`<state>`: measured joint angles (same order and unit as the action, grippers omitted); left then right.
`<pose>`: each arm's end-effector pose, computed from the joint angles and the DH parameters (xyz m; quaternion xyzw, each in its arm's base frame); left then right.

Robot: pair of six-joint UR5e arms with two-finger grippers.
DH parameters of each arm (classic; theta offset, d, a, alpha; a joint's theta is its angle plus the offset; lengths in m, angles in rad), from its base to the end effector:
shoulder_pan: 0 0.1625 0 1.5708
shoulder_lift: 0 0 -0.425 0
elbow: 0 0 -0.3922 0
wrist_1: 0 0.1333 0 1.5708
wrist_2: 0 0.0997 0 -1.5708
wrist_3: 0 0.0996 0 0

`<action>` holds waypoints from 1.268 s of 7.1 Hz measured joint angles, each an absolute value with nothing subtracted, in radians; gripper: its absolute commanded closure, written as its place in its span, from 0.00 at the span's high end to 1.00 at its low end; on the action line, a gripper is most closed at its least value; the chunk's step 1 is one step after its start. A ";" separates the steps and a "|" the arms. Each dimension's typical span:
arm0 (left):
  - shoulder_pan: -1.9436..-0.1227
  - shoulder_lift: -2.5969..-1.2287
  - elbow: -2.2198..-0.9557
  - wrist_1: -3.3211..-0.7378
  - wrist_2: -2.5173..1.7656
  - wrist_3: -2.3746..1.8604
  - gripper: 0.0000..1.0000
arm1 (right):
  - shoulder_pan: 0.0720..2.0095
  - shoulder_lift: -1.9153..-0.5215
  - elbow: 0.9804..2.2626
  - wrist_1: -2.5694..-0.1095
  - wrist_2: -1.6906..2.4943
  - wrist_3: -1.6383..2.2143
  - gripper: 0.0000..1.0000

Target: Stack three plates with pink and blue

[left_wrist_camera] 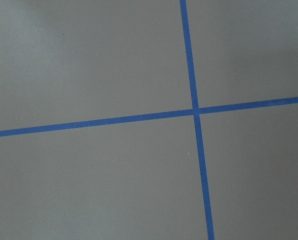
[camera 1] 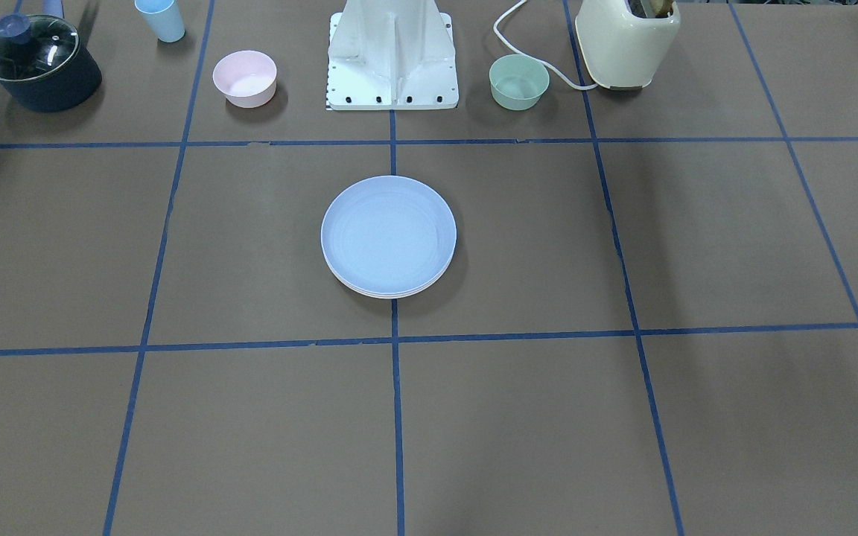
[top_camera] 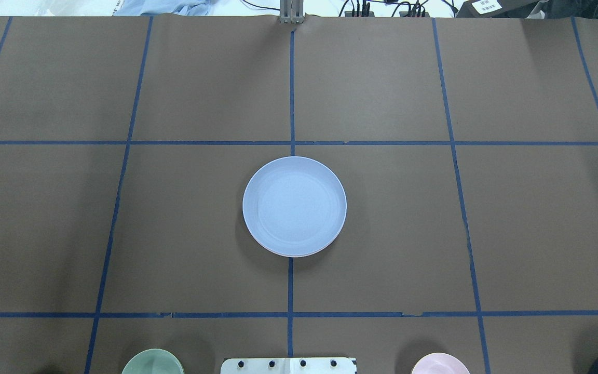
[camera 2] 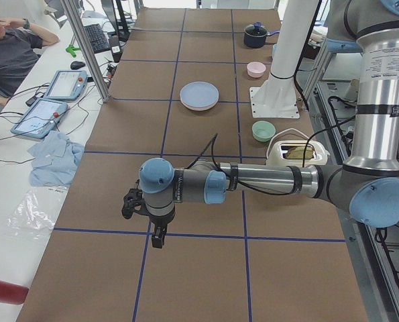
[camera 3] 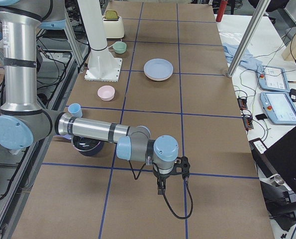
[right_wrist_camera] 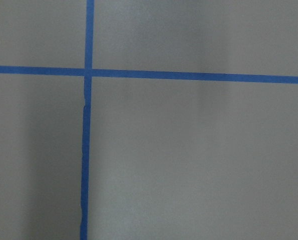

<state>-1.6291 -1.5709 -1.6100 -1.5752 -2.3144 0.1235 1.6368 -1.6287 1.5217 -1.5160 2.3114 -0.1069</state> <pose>-0.0946 -0.4901 0.6410 0.0532 0.3599 0.0383 0.9307 0.0964 -0.4557 0.7073 0.0070 -0.3625 -0.0096 0.9319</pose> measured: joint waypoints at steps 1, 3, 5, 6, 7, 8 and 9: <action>-1.629 -1.569 -1.611 -1.576 -2.316 0.125 1.00 | 1.637 -1.627 1.525 -1.517 2.326 -0.110 1.00; -1.629 -1.568 -1.612 -1.576 -2.318 0.127 1.00 | 1.632 -1.617 1.544 -1.523 2.348 -0.111 1.00; -1.629 -1.568 -1.614 -1.576 -2.319 0.126 1.00 | 1.607 -1.613 1.575 -1.529 2.357 -0.104 1.00; -1.629 -1.568 -1.615 -1.576 -2.320 0.127 1.00 | 1.589 -1.610 1.585 -1.532 2.359 -0.100 1.00; -1.629 -1.568 -1.615 -1.577 -2.320 0.127 1.00 | 1.576 -1.603 1.601 -1.551 2.360 -0.096 1.00; -1.629 -1.568 -1.615 -1.577 -2.321 0.128 1.00 | 1.570 -1.595 1.629 -1.594 2.361 -0.093 1.00; -1.629 -1.568 -1.615 -1.577 -2.321 0.128 1.00 | 1.568 -1.592 1.654 -1.629 2.364 -0.091 1.00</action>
